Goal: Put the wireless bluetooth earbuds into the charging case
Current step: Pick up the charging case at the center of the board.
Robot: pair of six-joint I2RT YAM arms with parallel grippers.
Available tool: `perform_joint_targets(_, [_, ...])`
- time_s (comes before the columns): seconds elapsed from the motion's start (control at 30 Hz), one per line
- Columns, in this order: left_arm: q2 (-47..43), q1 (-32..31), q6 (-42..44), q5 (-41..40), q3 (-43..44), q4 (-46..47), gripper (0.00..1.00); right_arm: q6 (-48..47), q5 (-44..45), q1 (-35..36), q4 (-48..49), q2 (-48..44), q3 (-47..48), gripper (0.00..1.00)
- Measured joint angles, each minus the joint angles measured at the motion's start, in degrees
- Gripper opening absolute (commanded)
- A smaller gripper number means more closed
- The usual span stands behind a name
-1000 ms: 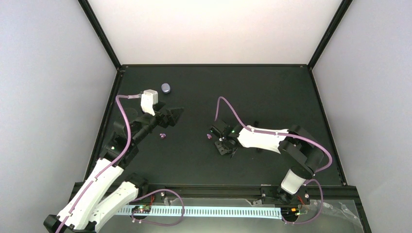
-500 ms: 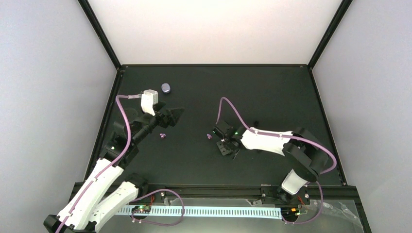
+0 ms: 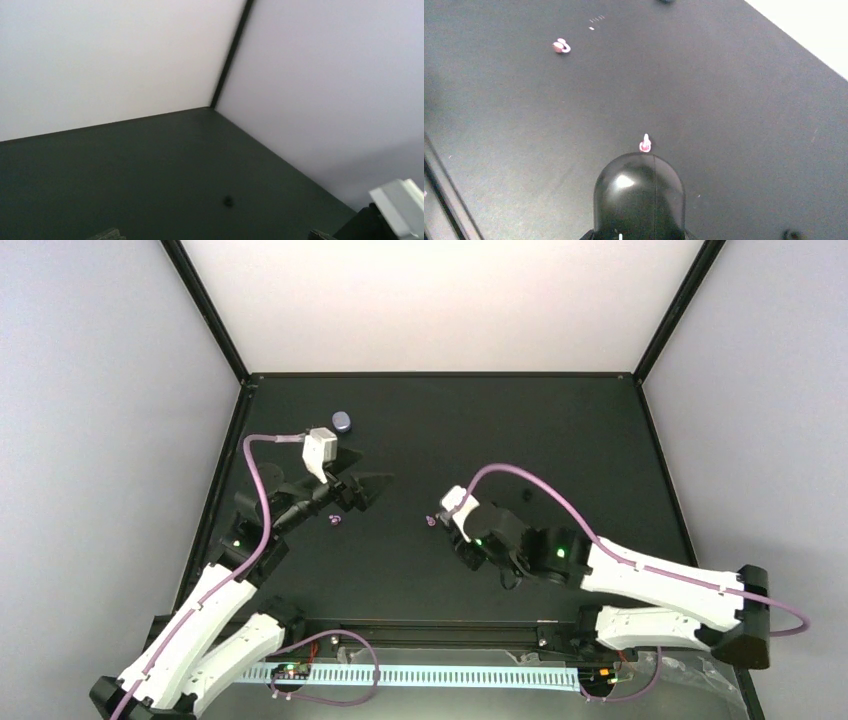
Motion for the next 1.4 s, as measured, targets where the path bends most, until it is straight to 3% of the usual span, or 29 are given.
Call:
perform_joint_targets(0.23, [3.4, -4.9, -0.4, 13.6, -0.3, 5.3, 0.99, -7.9, 12.1, 13.6, -2.2, -6.4, 0.2, 0.35])
perform_joint_targets(0.5, [5.3, -10.8, -2.1, 19.6, -0.3, 6.9, 0.99, -12.0, 18.3, 16.1, -1.2, -6.5, -1.7, 0.35])
perform_joint_targets(0.8, [10.3, -14.9, -6.8, 18.7, -3.7, 7.5, 0.92, -12.8, 20.1, 16.1, 1.1, -7.5, -2.0, 0.35])
perform_joint_targets(1.4, [16.9, -19.0, -8.2, 13.5, -0.3, 6.9, 0.78, -12.6, 19.8, 16.1, 1.6, -7.8, -1.2, 0.35])
